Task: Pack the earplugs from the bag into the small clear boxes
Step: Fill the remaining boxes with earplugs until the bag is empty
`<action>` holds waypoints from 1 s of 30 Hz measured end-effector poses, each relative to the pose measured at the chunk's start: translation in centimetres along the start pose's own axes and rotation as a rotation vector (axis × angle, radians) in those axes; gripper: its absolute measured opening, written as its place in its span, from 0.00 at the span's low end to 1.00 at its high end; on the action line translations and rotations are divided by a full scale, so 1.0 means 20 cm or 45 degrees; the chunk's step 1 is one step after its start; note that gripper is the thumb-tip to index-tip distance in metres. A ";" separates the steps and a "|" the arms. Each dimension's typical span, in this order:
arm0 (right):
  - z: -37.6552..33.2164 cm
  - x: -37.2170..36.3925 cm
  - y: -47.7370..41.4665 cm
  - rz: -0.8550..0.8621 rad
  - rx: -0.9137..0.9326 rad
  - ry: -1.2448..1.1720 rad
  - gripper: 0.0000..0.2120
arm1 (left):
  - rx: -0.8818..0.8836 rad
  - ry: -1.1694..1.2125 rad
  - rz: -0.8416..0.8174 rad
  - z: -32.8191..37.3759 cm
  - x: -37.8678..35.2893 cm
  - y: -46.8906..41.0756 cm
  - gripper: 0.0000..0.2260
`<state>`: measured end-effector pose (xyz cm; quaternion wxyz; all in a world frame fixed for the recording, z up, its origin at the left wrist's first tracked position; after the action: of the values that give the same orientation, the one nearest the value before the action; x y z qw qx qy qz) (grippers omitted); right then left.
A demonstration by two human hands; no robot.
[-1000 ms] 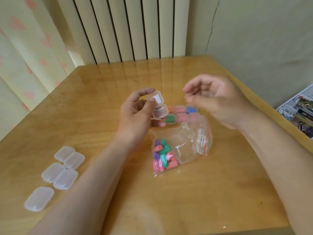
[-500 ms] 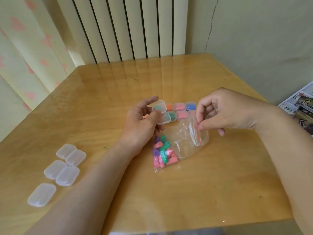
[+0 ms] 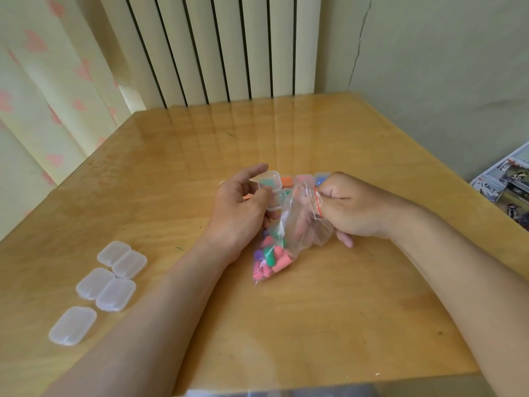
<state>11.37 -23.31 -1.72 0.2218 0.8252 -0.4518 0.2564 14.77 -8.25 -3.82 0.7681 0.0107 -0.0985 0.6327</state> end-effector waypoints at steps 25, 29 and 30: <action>0.05 -0.10 -0.06 -0.064 -0.058 0.232 0.07 | -0.028 -0.120 0.057 -0.02 0.01 0.00 0.17; 0.02 -0.10 -0.05 -0.028 -0.072 0.253 0.07 | -0.028 -0.117 0.059 -0.02 0.01 -0.01 0.17; 0.01 -0.10 -0.05 -0.018 -0.073 0.268 0.08 | -0.031 -0.119 0.059 -0.02 0.01 -0.01 0.17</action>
<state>11.35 -21.69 -3.23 0.2935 0.7901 -0.4273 0.3270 15.06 -8.05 -4.14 0.7478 0.0287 -0.1424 0.6478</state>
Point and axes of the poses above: each hand's wrist, its own y-axis away from the middle knuckle, its own x-axis out of the back of the hand, z = x × y, the point moved 8 cm from there along -y, towards the middle knuckle, and after that the axes turned 10 degrees about -z, right-handed, at the moved point
